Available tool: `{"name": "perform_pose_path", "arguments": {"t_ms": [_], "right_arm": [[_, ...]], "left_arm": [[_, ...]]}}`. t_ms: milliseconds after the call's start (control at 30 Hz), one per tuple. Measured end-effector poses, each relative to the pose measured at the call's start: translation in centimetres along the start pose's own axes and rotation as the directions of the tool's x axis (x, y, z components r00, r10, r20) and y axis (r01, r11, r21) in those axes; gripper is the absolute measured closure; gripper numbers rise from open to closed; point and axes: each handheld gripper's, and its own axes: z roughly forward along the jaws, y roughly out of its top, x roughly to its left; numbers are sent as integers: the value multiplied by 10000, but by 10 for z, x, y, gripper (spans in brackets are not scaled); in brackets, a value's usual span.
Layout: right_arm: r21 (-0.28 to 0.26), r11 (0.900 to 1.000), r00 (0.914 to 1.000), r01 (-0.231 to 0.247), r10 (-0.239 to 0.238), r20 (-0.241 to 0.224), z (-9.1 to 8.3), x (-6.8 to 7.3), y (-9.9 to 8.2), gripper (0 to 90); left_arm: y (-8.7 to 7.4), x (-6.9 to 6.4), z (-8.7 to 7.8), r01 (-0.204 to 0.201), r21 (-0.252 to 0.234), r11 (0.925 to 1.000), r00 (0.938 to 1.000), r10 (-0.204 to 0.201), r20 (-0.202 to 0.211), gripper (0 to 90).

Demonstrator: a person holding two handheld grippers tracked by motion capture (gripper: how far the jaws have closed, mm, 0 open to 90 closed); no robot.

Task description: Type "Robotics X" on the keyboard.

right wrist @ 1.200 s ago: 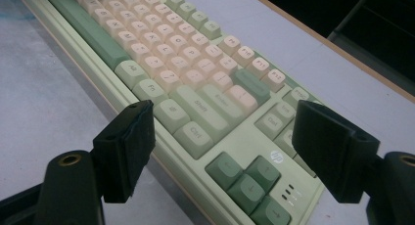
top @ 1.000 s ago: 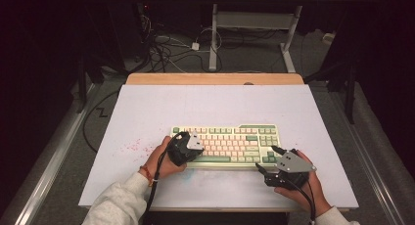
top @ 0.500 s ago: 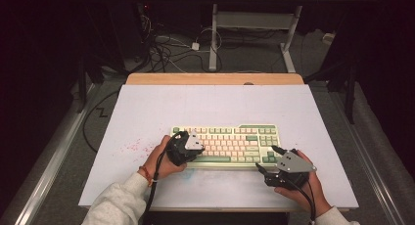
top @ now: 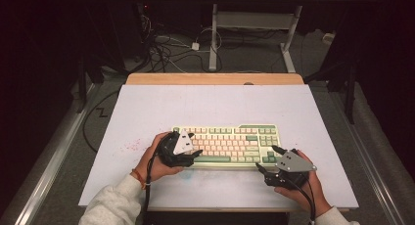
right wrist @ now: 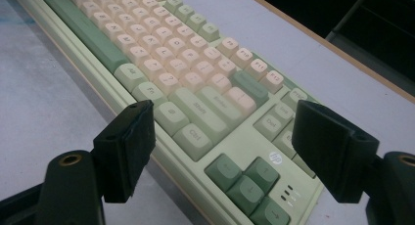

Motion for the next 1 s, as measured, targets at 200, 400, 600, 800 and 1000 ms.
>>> {"name": "perform_pose_path", "arguments": {"t_ms": [200, 400, 600, 800, 1000], "right_arm": [[21, 10000, 10000, -2, 2, -55, 1, 1, 0, 243], [29, 10000, 10000, -39, 40, -77, 1, 1, 1, 243], [12, 9999, 9999, -104, 104, -73, 2, 0, 2, 243], [-4, 10000, 10000, -50, 50, -76, 3, 1, 3, 243], [-11, 10000, 10000, -75, 75, -55, 5, 1, 5, 243]], "left_arm": [[-12, -1, -7, 135, -74, 9999, 9989, -138, -452, 247], [-28, 1, -15, 300, -26, 9995, 9967, -301, -752, 210], [-46, 2, -24, 597, 43, 9982, 9943, -591, -888, 194], [-60, 3, -28, 856, 208, 9961, 9914, -831, -1010, 194], [-70, 2, -32, 1086, 379, 9934, 9895, -1043, -1002, 203]]}}
